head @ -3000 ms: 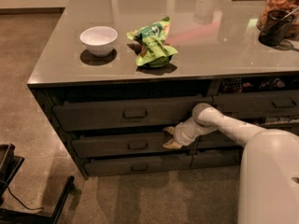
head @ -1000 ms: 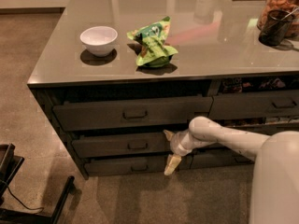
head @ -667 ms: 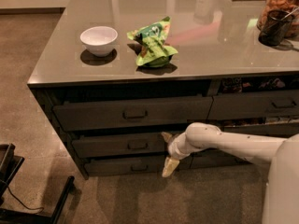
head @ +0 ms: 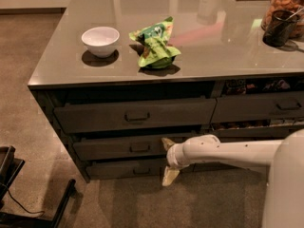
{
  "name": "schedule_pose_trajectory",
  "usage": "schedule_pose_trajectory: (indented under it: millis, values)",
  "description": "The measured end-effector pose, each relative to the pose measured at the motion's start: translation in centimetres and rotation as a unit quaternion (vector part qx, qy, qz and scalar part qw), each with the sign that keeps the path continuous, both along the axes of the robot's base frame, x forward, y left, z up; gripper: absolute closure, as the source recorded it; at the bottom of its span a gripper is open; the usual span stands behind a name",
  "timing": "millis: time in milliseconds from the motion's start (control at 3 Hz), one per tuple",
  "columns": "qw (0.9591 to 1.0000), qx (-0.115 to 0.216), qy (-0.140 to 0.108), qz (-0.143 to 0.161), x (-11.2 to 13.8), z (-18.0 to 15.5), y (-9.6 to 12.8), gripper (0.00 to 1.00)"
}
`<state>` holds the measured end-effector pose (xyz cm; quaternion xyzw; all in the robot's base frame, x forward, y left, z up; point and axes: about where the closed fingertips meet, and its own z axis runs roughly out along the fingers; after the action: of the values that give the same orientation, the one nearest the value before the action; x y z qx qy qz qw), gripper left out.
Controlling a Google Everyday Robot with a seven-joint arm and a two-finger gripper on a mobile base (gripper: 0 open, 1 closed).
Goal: Open middle drawer
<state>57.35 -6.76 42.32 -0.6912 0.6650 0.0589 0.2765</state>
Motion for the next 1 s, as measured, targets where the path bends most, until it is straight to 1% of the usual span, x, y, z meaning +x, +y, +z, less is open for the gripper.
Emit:
schedule_pose_trajectory:
  millis: [333,667,1000]
  values:
    - [0.9965,-0.052,-0.062,0.023,0.27,2.59,-0.21,0.0]
    - [0.9936,-0.07,-0.079,0.042,-0.38,2.86,-0.19,0.0]
    - [0.9944,-0.06,-0.082,0.027,0.19,2.55,-0.55,0.0]
